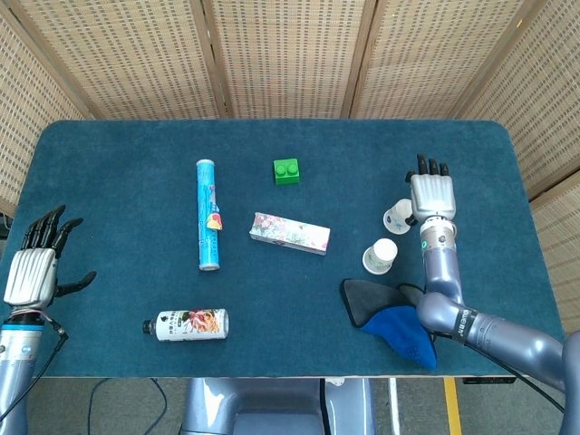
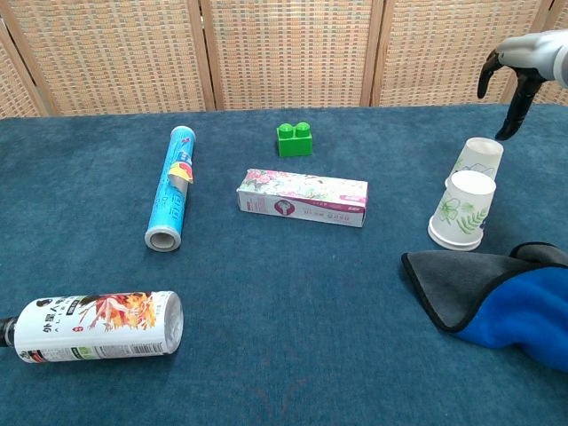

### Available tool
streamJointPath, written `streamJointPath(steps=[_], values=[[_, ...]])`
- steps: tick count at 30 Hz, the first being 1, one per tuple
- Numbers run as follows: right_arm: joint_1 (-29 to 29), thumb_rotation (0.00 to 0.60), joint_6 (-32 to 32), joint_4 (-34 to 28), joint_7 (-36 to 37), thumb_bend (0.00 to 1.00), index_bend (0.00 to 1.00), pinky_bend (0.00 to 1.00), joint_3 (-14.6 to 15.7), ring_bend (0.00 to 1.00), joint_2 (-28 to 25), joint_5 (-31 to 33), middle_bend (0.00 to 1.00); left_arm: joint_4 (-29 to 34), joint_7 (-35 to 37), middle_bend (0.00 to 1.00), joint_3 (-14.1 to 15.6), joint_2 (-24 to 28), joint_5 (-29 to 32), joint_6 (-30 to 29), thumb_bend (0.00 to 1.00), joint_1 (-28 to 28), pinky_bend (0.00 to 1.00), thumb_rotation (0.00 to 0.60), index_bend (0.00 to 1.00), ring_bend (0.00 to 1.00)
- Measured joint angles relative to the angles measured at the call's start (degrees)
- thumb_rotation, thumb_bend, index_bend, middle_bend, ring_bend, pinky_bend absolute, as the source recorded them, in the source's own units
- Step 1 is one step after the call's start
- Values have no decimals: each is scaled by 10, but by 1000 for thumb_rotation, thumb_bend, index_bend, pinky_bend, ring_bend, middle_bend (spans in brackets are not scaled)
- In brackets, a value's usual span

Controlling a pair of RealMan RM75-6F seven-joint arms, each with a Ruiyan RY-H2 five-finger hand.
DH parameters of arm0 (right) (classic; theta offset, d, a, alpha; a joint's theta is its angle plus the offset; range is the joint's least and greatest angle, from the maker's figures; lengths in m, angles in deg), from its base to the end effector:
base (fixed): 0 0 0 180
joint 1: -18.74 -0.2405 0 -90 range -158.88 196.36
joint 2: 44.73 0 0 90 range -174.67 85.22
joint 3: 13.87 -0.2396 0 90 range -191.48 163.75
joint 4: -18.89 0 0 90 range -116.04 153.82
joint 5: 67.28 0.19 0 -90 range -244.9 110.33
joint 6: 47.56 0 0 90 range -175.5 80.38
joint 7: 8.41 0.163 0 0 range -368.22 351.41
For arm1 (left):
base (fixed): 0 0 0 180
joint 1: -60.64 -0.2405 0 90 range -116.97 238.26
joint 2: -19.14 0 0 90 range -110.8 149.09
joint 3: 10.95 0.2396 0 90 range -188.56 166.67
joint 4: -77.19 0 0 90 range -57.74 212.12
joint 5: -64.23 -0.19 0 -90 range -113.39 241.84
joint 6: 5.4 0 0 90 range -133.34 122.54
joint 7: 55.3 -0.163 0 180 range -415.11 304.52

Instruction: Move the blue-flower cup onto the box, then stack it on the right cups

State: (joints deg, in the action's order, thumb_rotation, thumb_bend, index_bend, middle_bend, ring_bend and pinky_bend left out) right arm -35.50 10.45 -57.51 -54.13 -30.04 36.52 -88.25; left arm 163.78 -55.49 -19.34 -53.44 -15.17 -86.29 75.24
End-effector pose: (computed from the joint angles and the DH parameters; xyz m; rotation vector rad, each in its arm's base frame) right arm -0.1751 -0.4380 0.0934 1.4271 -0.9019 0.5049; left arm -0.2676 0.2637 0.1453 -1.3442 -0.8879 -1.0337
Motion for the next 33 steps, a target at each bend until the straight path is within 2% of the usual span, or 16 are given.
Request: streamJointPath(steps=[20,27,33], values=[[-9,600,-74,126,17,181,299,125,12,0,66,8,31,1,-4,0,2,1,2,8,198,0,45,600,173,0],[-10,600,-98,174,19,181,372,133,17,0,91,11,40,2,-2,0,-1,2,4,7,199,0,45,600,175,0],[-8,600,-106,197,32,181,481,153,17,0,103,-4,87,3,-2,0,1,2,3,9,198,1,45,600,178,0]])
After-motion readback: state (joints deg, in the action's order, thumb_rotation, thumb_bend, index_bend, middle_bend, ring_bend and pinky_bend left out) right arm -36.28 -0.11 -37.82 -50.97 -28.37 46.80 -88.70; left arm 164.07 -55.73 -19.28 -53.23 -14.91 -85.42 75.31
